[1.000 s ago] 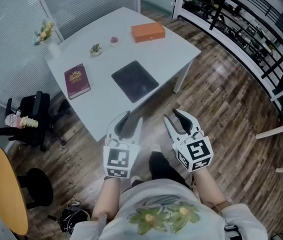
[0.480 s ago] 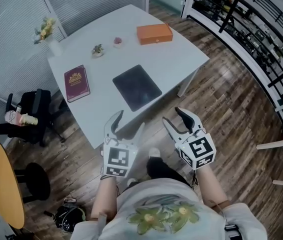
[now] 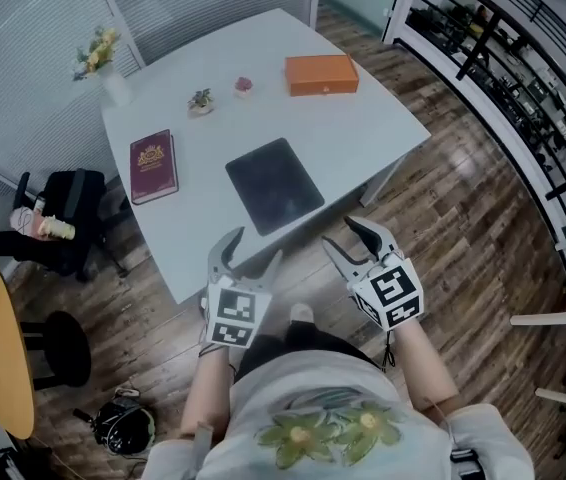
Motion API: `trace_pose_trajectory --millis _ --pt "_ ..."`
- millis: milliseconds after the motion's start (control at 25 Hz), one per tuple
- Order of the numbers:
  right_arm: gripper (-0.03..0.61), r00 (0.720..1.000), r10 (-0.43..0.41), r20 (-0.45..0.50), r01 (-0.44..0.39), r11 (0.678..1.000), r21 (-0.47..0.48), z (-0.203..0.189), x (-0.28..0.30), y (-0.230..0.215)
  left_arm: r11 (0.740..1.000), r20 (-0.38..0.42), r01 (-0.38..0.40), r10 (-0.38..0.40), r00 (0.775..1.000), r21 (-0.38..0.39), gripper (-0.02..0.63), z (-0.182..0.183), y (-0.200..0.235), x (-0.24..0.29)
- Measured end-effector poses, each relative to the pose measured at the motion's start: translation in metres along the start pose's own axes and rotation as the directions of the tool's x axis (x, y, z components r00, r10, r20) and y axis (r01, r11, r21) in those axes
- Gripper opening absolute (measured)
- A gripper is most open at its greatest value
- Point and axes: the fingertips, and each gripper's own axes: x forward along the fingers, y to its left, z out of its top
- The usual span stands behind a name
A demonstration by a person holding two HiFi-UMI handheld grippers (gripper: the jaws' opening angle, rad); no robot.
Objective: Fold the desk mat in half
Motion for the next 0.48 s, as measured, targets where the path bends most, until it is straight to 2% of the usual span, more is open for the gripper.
trace_pose_trajectory --millis 240,480 --pt "0.207 0.998 0.039 -0.056 -0.042 0.998 -0.052 -0.015 0.018 -0.018 0.999 -0.055 -0.036 0.034 0.998 -0.032 0.279 -0.018 0.010 0.019" --pt "0.206 0.991 0.069 -0.117 -0.077 0.995 -0.061 -0.032 0.050 -0.024 0.996 -0.120 -0.079 0.073 0.990 -0.046 0.279 -0.044 0.026 0.037"
